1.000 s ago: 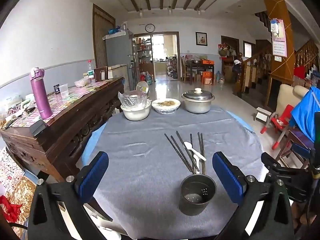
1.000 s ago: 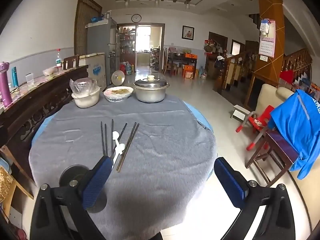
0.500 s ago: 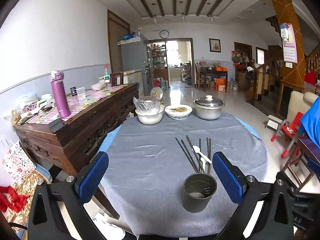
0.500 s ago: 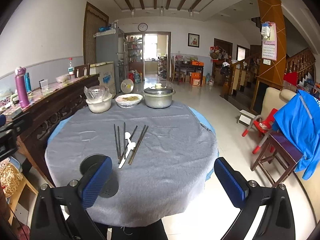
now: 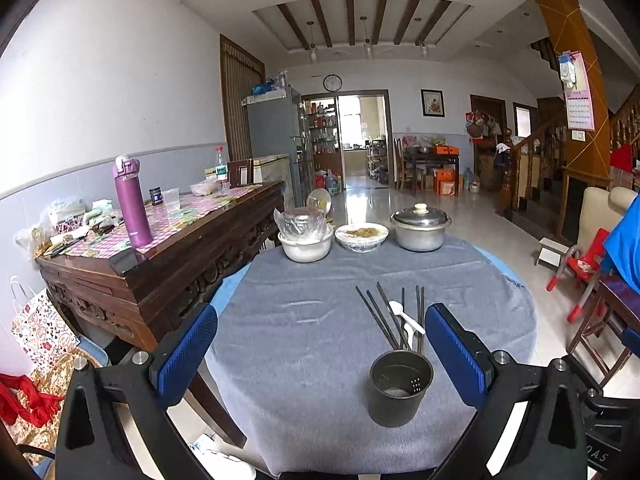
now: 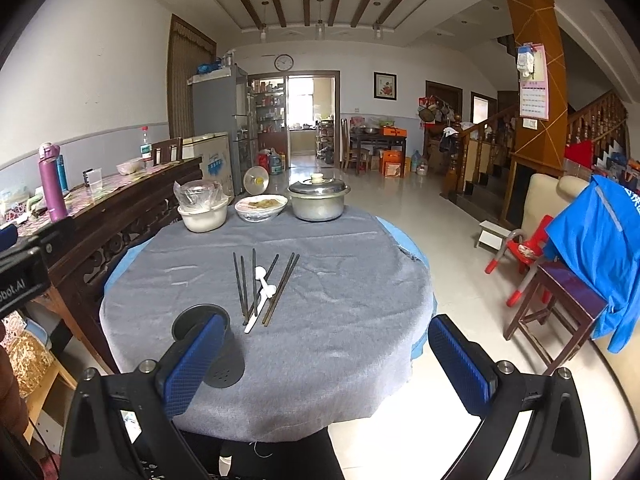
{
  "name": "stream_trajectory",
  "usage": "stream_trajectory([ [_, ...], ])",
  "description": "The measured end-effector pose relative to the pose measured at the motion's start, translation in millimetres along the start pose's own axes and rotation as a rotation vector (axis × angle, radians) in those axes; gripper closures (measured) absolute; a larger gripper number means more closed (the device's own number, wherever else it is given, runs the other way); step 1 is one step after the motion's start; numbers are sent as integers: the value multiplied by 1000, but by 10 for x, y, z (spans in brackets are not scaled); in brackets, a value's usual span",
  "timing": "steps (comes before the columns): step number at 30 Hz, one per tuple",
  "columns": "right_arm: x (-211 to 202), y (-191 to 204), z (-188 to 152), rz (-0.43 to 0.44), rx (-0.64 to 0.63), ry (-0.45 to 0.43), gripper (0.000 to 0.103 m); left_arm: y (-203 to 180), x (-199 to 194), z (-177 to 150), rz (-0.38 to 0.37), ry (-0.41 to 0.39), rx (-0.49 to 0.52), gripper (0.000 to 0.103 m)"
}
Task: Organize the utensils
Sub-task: 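Move both tools toward the loose chopsticks and spoons on the cloth, then close the right gripper on a dark chopstick in the pile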
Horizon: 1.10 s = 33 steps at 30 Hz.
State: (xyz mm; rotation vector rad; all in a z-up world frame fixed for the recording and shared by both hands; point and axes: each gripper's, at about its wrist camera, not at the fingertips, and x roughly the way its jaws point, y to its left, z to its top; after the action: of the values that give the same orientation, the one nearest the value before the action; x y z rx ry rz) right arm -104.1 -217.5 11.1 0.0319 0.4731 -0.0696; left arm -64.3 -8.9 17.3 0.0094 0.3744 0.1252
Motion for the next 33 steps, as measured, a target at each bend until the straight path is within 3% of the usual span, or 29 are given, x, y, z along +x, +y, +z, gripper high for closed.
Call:
stream_trajectory([
  [14, 1, 59, 2, 8, -11, 1, 0, 26, 18, -160, -24, 48, 9, 0],
  [18, 2, 66, 3, 8, -10, -1, 0, -6, -8, -365, -111, 93, 15, 0],
  [23, -43, 46, 12, 11, 2, -35, 0, -19, 22, -621, -235, 207, 27, 0],
  [30, -206, -162, -71, 53, 94, -223, 0, -29, 158, -792, -321, 359, 35, 0],
  [33, -140, -316, -78, 96, 142, -252, 0, -45, 212, -782, -362, 395, 40, 0],
])
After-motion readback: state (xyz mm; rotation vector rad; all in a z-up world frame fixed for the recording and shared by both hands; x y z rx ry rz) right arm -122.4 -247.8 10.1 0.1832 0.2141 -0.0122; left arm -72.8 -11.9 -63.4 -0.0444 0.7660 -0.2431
